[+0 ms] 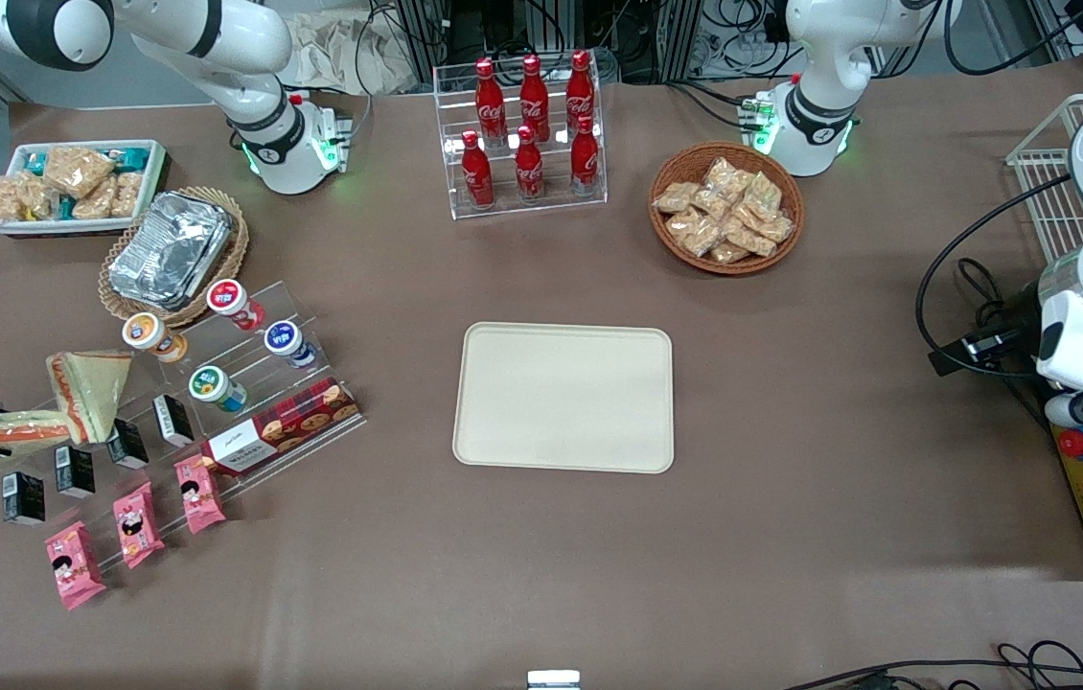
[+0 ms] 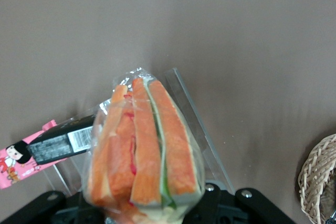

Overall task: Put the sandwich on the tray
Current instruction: 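Close the right gripper on the wrapped sandwich and lift it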

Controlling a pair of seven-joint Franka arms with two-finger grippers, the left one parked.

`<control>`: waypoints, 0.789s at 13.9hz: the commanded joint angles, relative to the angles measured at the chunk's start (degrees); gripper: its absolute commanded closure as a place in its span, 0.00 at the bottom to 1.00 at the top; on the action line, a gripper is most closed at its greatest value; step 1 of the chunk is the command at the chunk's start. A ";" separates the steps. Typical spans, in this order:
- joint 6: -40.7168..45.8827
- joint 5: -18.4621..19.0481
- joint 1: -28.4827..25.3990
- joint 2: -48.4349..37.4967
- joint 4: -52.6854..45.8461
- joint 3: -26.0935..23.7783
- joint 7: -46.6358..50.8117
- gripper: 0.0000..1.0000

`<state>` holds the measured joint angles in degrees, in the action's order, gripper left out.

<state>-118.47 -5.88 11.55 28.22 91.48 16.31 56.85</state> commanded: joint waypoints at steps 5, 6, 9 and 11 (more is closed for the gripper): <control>1.31 -0.62 0.57 -2.90 0.37 0.39 -6.39 0.73; 1.75 -0.62 0.66 -3.60 0.11 0.57 -7.19 0.73; 3.16 -0.62 0.75 -6.15 -0.33 0.66 -9.65 0.74; 5.08 -0.62 0.75 -8.87 -0.42 0.57 -12.10 0.74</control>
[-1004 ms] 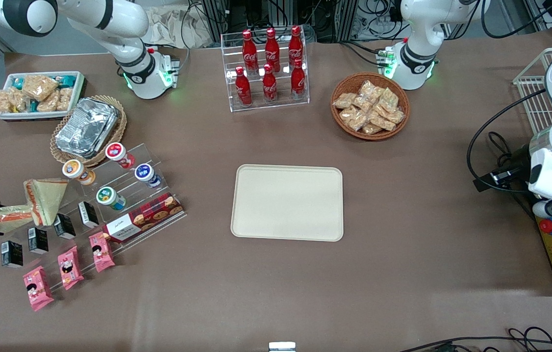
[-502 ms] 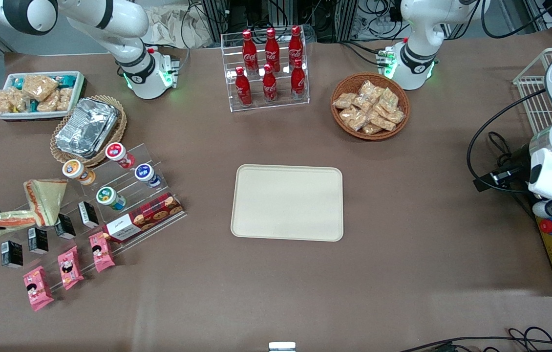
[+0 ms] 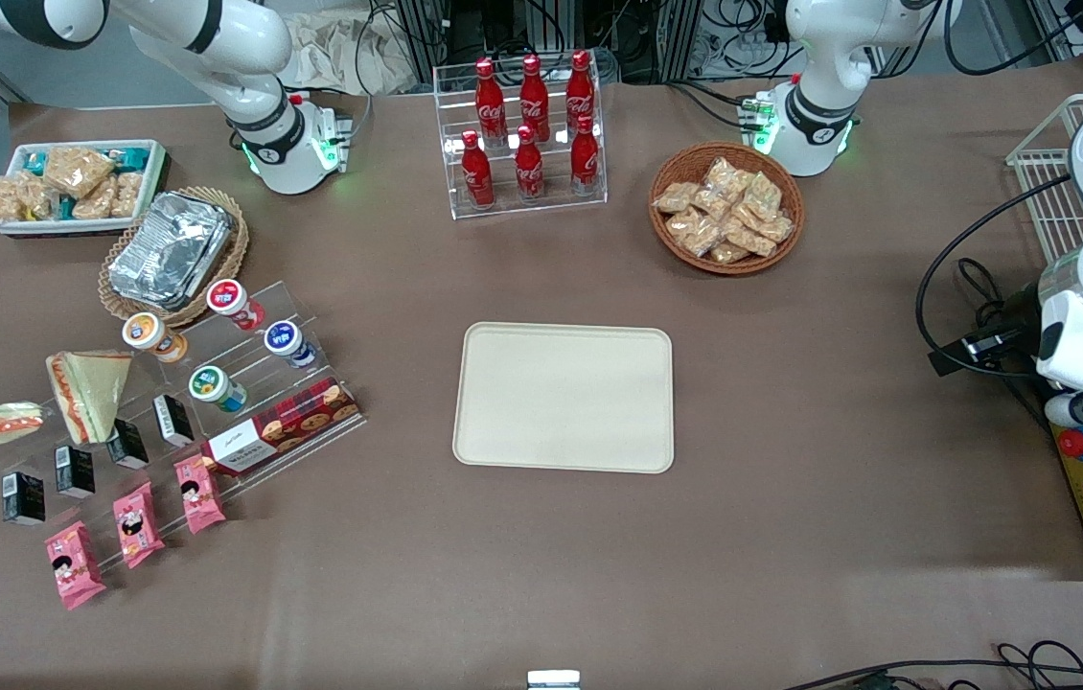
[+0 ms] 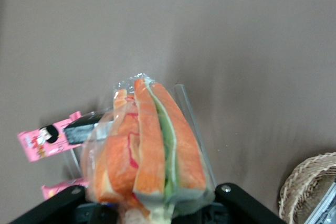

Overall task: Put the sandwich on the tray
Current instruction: 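Close the right gripper on the wrapped sandwich and lift it, then carry the held sandwich out of the rack toward the cream tray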

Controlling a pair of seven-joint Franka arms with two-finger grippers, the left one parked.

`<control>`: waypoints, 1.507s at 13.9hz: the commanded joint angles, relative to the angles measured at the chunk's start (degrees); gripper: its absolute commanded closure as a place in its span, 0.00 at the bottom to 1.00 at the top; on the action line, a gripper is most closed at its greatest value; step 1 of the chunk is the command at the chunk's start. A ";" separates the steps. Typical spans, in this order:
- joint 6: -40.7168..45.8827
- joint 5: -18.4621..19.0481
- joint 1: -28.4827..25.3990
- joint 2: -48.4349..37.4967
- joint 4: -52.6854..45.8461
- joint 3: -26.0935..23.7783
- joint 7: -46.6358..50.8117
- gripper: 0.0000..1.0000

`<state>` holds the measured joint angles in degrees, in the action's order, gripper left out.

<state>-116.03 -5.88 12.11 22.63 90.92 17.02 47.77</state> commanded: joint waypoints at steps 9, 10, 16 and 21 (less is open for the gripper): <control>11.26 0.25 -4.80 -8.82 -2.51 -0.58 -10.59 0.73; 11.35 0.95 -5.60 -9.18 -2.51 -0.76 -10.68 0.73; 15.99 3.50 -15.96 -10.59 -3.30 -0.67 -23.22 0.72; 17.94 7.55 -27.56 -10.85 -3.30 -0.76 -23.69 0.72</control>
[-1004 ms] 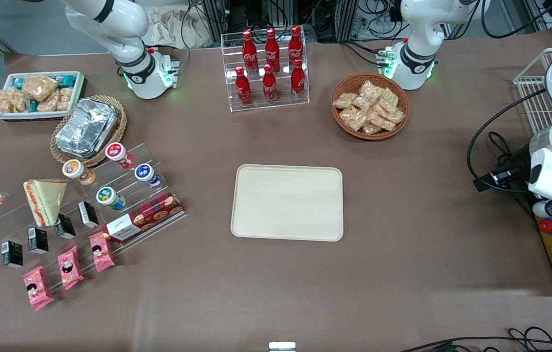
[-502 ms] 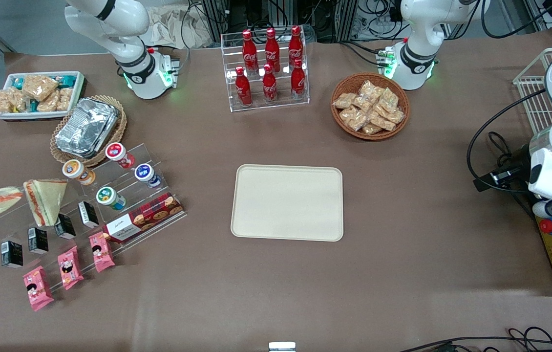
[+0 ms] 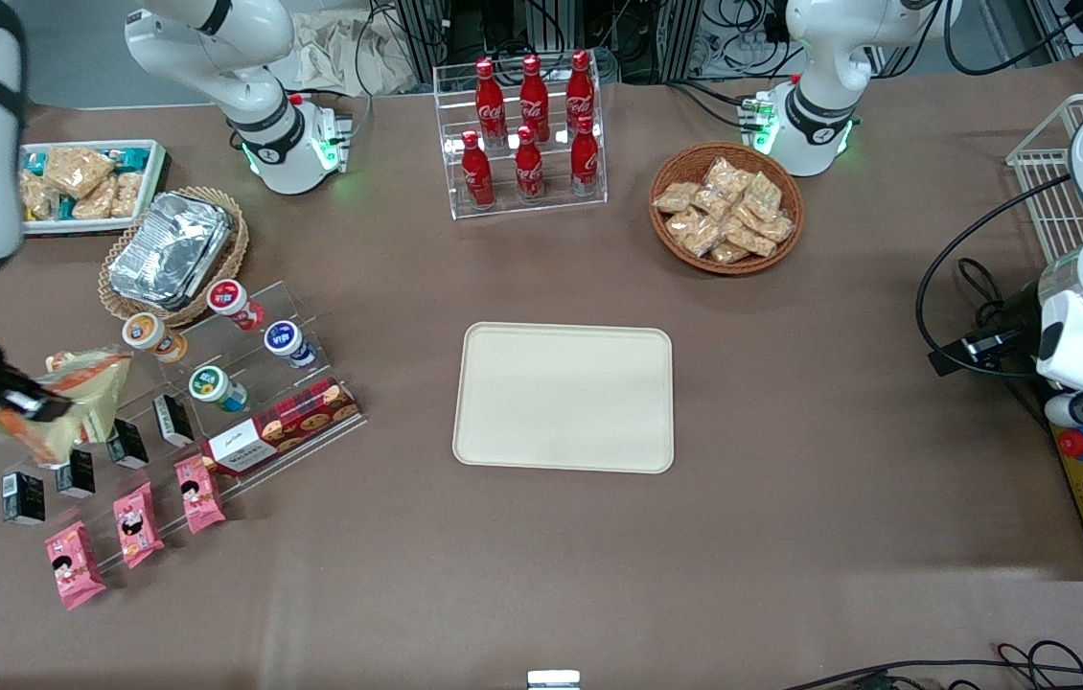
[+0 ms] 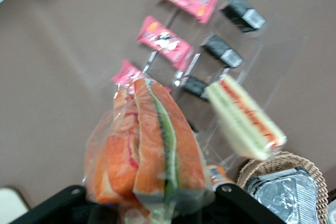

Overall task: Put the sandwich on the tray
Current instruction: 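Carry the held sandwich out of the rack toward the cream tray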

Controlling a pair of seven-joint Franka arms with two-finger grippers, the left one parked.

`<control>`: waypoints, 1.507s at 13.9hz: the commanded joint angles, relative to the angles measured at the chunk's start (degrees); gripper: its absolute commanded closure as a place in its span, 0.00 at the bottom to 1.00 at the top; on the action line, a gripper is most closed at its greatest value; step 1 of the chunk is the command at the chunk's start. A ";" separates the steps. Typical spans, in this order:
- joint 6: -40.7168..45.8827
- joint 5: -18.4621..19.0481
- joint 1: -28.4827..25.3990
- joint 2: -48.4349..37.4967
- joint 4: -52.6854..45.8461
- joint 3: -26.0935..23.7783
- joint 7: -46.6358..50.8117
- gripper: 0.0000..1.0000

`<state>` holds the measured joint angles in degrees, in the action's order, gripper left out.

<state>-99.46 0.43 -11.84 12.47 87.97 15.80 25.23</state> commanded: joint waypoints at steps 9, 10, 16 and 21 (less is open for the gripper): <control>-4.94 1.24 -17.95 0.97 -0.35 0.63 -1.24 0.74; -6.08 1.33 -19.44 1.58 -0.35 0.63 -1.41 0.74; -9.96 1.41 -24.37 6.24 -0.35 0.63 -10.10 0.74; -17.51 1.41 -29.19 9.40 -0.35 0.55 -17.14 0.75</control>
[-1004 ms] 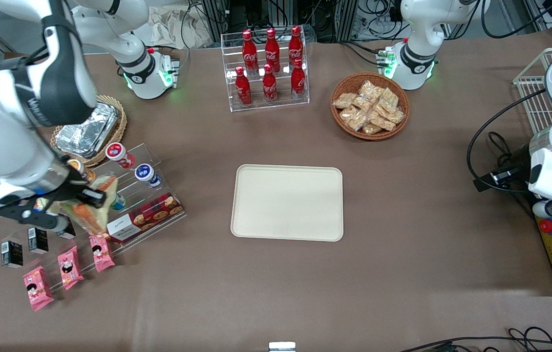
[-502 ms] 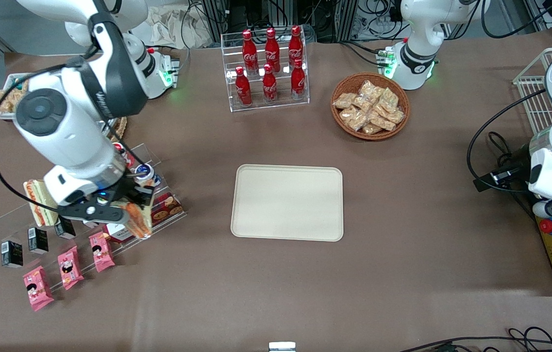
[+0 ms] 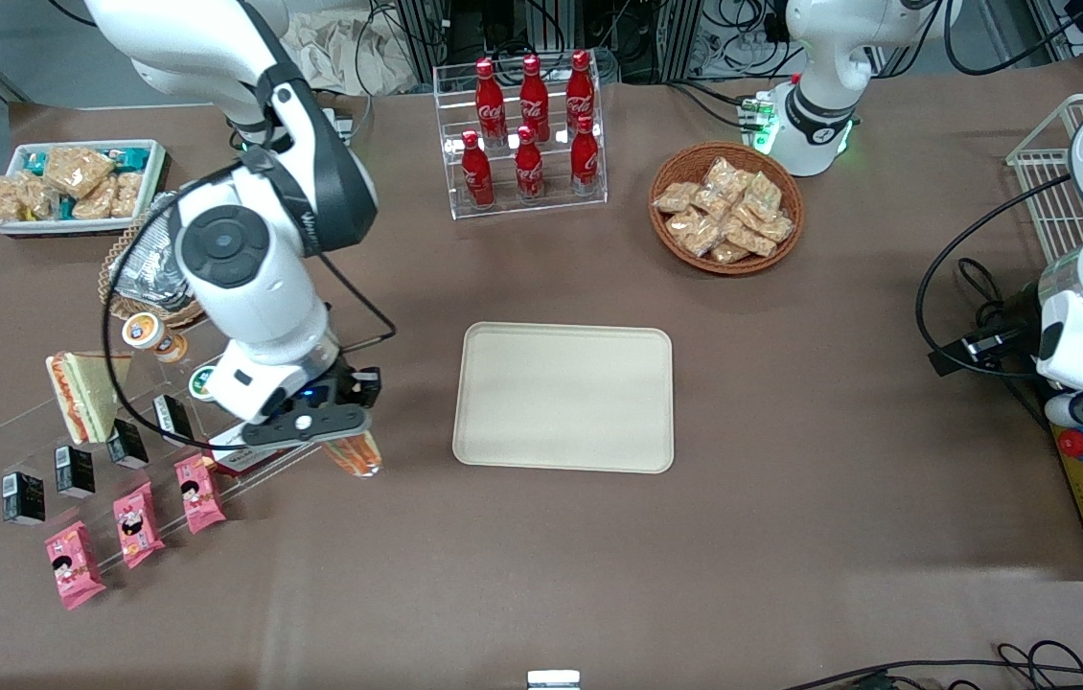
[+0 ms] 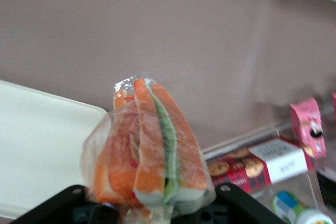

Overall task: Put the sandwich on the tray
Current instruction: 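Carry the held sandwich out of the rack toward the cream tray, then lower the held sandwich onto the cream tray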

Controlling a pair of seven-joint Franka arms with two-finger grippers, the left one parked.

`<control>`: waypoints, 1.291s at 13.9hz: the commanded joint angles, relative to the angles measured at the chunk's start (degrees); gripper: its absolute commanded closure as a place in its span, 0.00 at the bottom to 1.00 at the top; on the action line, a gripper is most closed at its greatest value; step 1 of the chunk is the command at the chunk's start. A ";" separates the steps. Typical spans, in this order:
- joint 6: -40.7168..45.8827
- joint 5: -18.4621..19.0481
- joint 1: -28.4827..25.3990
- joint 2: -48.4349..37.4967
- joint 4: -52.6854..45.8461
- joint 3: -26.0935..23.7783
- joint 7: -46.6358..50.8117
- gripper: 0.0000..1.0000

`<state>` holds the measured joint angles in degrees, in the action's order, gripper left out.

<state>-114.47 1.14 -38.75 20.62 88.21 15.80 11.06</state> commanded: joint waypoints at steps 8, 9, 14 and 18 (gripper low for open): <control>-17.35 -0.43 -7.22 13.02 -4.62 -3.40 -17.47 0.76; -19.01 -0.43 -7.30 14.69 -5.50 -4.02 -19.31 0.76; -25.79 -0.43 -6.78 19.97 -7.53 -7.19 -32.31 0.76; -33.25 -0.43 -6.34 25.50 -7.70 -9.38 -40.58 0.76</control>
<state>-144.28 1.11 -45.89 41.88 83.29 8.08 -25.47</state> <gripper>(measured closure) 0.758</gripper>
